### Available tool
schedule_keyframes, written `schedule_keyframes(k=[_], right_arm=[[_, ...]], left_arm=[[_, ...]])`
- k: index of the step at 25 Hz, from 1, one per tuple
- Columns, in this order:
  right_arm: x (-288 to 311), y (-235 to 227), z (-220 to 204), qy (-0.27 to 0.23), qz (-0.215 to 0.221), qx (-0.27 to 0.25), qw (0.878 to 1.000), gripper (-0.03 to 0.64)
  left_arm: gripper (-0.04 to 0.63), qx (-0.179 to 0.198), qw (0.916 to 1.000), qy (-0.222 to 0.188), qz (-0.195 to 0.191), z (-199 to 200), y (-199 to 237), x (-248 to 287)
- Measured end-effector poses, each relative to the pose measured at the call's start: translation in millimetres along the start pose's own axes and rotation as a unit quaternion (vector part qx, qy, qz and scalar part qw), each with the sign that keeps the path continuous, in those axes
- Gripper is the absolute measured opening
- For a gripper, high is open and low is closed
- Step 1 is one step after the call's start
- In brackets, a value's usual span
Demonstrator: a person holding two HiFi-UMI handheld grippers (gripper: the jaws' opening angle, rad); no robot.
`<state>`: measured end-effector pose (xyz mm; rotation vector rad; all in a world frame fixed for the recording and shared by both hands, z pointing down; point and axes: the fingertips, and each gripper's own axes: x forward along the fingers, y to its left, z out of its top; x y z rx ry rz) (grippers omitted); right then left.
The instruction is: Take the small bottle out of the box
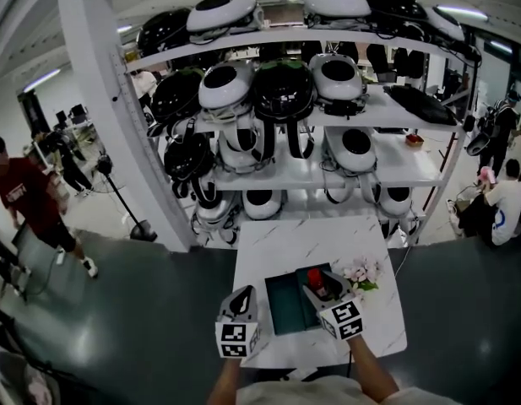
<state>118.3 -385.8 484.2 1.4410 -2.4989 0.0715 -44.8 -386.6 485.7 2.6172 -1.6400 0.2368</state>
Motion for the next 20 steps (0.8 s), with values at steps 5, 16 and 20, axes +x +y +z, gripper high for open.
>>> schedule_keyframes(k=[5,16,20], right_arm=[[0.5,-0.7,-1.8,-0.001,0.0,0.002,1.0,0.235],[5.3,2.3,-1.2,0.003,0.008,0.001,1.0,0.235],[5.7,4.2,-3.4,0.008,0.006,-0.005,1.0,0.235]], left_arm=[[0.018,0.0,1.0,0.001,0.005,-2.5,0.7,-2.0],[0.018,-0.001,1.0,0.006,0.0,1.0,-2.6,0.7],[0.018,-0.001,1.0,0.007,0.003,-2.4,0.6,0.4]])
